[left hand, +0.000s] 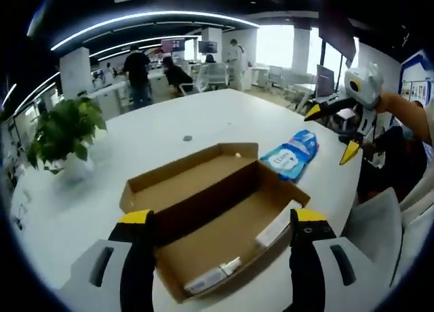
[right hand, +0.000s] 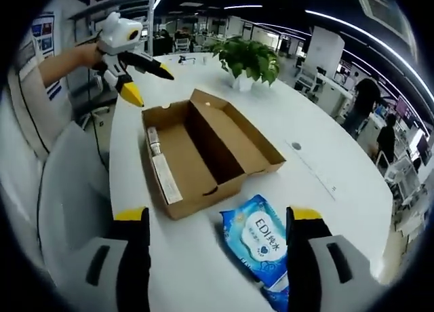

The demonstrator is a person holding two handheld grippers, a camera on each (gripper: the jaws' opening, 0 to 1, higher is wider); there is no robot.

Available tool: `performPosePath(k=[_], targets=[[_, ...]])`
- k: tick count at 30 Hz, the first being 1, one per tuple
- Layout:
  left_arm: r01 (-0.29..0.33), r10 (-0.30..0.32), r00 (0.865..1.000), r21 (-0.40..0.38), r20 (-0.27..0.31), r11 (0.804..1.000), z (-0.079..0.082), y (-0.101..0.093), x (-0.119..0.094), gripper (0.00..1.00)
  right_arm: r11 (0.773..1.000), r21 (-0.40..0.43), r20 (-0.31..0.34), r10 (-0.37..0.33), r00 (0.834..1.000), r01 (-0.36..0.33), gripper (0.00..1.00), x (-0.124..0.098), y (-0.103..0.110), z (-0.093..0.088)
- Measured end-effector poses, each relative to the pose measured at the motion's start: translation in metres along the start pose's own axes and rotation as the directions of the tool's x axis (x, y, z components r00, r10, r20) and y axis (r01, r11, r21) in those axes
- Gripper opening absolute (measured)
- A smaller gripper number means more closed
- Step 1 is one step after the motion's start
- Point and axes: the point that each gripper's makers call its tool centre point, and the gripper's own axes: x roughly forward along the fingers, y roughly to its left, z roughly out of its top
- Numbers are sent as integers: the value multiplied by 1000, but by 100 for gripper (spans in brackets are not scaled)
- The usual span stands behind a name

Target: Operate the shoe box by opening the lid, removing the specified soft item, and placing it in the target area until the item is outside and the box remains undamaged.

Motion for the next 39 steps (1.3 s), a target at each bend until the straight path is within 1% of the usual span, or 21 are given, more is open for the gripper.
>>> performPosePath(k=[3,4,6,9,13,16,20,25,29,33,34,36,37,39], targets=[[-48,48,999,-38,-4,998,-13,13,-7,79,998,-48,-4,47,999,-47,71,8,9,5],[-56,56,998,-47,-3,997,-16,16,-8,78,997,-53,-7,54,998,-55,67,10,10,5],[-72,72,997,-76,-12,994,-26,22,-11,76,994,-78,-16,77,997,-78,65,15,14,7],[-87,84,996,-96,-34,992,-42,28,-15,71,990,-103,-26,98,995,-100,64,22,16,9],[-102,97,994,-118,-50,988,-55,35,-16,68,982,-138,-41,123,991,-128,59,32,18,13],[-127,118,991,-144,-71,981,-66,42,-16,63,974,-171,-50,140,989,-147,55,38,20,16],[-143,130,988,-188,-80,972,-76,46,-16,55,966,-192,-58,163,985,-171,51,46,21,20],[-168,149,983,-210,-103,963,-89,50,-16,50,955,-220,-82,183,980,-197,48,57,21,22],[-181,157,980,-228,-120,957,-98,52,-15,45,945,-245,-97,199,975,-217,48,66,23,23],[-195,167,977,-248,-132,949,-107,55,-14,39,935,-263,-115,215,970,-239,48,76,26,21],[-199,168,976,-254,-136,947,-108,55,-13,36,929,-271,-123,224,967,-250,48,79,28,20],[-223,174,968,-304,-181,926,-118,57,-14,30,924,-278,-131,235,963,-264,48,84,30,19],[-224,176,968,-306,-176,925,-118,59,-13,28,923,-278,-133,238,962,-267,48,86,30,19],[-234,184,967,-322,-178,917,-120,60,-14,25,915,-284,-149,252,956,-285,48,91,33,16]])
